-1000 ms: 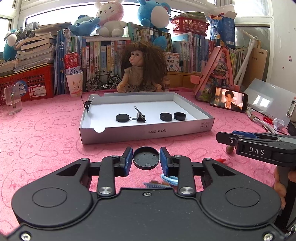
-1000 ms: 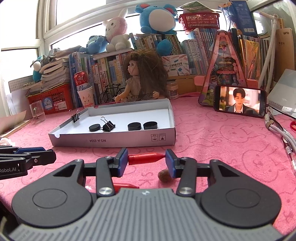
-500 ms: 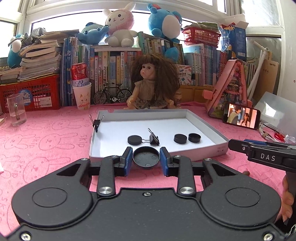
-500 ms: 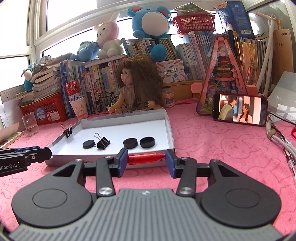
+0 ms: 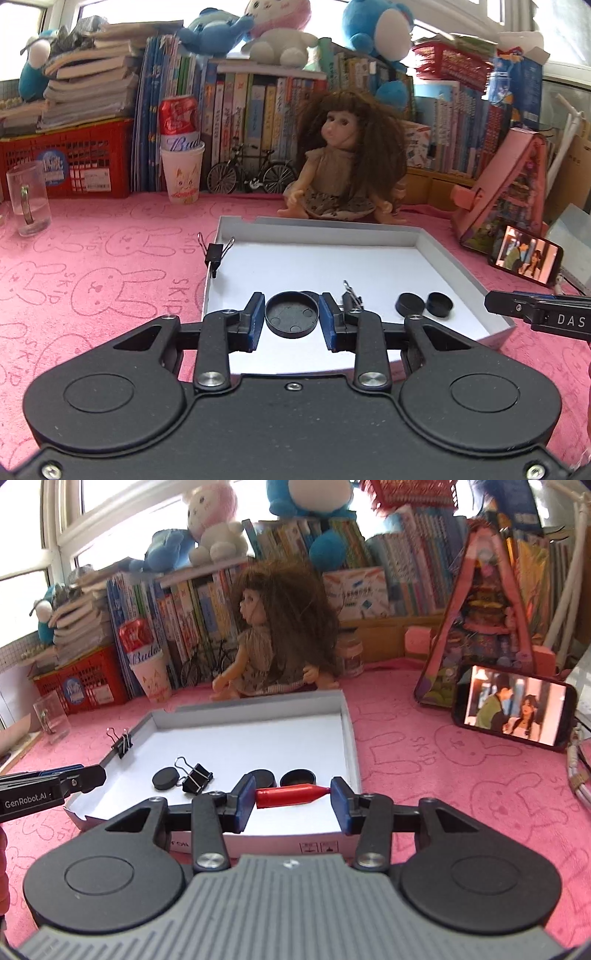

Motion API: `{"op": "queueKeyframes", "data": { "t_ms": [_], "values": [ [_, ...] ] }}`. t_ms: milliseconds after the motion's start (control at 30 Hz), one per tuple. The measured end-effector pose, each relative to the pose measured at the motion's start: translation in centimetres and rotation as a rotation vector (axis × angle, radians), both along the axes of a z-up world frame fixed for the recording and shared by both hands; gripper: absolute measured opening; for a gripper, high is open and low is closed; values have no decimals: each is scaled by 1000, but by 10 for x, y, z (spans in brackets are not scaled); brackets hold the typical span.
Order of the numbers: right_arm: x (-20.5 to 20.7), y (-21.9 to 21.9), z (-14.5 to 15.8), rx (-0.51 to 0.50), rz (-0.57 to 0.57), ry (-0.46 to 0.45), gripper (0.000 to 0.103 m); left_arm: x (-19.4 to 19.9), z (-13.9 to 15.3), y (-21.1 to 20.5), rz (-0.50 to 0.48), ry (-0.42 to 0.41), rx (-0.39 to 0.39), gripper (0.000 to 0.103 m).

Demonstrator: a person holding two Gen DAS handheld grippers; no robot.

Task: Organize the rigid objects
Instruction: 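Carry the black lid and red cap over the white tray, then lower both grippers into the tray and open them to release lid and cap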

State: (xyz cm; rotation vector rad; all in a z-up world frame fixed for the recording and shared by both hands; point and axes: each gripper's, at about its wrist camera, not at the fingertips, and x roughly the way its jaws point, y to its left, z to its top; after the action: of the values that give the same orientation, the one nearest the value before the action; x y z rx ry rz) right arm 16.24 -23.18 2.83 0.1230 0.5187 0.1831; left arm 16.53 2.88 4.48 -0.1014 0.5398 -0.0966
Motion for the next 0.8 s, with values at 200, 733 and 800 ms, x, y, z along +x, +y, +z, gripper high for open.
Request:
{"op": "queueKeyframes", "data": {
  "t_ms": [200, 733, 800],
  "values": [
    [35, 3, -6, -32, -2, 106, 50, 32, -10, 9, 40, 63, -8, 30],
    [98, 15, 0, -106, -103, 323, 50, 64, -27, 8, 84, 123, 37, 30],
    [101, 18, -1, -117, -112, 326, 50, 66, -27, 8, 86, 125, 38, 30]
  ]
}}
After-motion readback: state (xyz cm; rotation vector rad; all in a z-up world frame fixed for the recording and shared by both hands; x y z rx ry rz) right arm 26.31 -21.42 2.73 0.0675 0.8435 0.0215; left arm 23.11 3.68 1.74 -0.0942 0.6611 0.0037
